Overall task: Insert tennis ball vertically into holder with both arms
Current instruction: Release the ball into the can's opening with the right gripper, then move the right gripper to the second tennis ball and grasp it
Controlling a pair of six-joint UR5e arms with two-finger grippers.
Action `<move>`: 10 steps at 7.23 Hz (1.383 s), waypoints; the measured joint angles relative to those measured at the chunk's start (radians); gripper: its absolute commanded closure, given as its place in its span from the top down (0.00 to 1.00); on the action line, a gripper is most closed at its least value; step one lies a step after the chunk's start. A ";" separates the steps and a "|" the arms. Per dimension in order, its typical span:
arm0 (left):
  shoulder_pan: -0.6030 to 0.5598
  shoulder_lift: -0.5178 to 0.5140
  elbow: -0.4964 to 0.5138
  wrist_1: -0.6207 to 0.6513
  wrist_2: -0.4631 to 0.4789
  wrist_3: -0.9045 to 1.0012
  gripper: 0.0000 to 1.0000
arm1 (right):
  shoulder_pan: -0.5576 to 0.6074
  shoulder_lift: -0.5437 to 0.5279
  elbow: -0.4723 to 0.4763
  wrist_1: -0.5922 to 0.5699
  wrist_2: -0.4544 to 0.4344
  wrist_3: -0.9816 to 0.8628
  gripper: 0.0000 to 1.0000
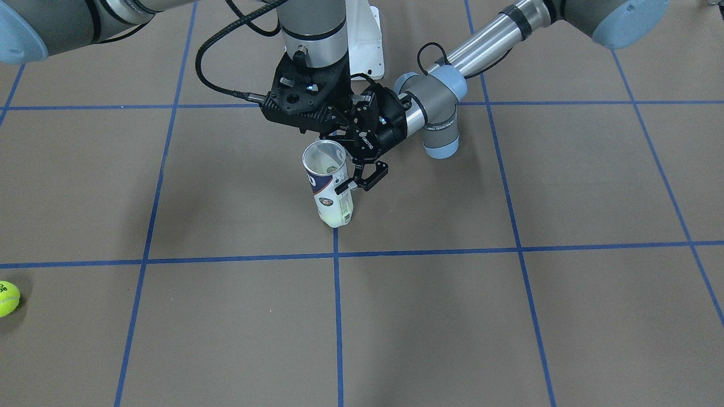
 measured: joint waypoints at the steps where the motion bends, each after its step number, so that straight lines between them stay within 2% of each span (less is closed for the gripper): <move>1: -0.001 0.000 -0.001 0.000 0.000 0.000 0.99 | 0.001 -0.005 0.003 0.000 -0.001 -0.007 0.99; 3: -0.008 0.000 -0.002 0.000 0.000 0.001 0.99 | 0.021 -0.065 0.058 0.002 -0.002 -0.089 0.99; 6: -0.018 0.009 -0.002 0.001 0.000 0.001 0.99 | 0.140 -0.235 0.122 0.048 0.014 -0.382 0.99; 8: -0.025 0.014 -0.001 0.001 0.000 0.001 0.99 | 0.245 -0.379 0.116 0.165 0.054 -0.576 0.99; 10: -0.025 0.015 -0.002 0.000 0.000 0.001 0.99 | 0.366 -0.470 0.043 0.224 0.085 -0.819 0.99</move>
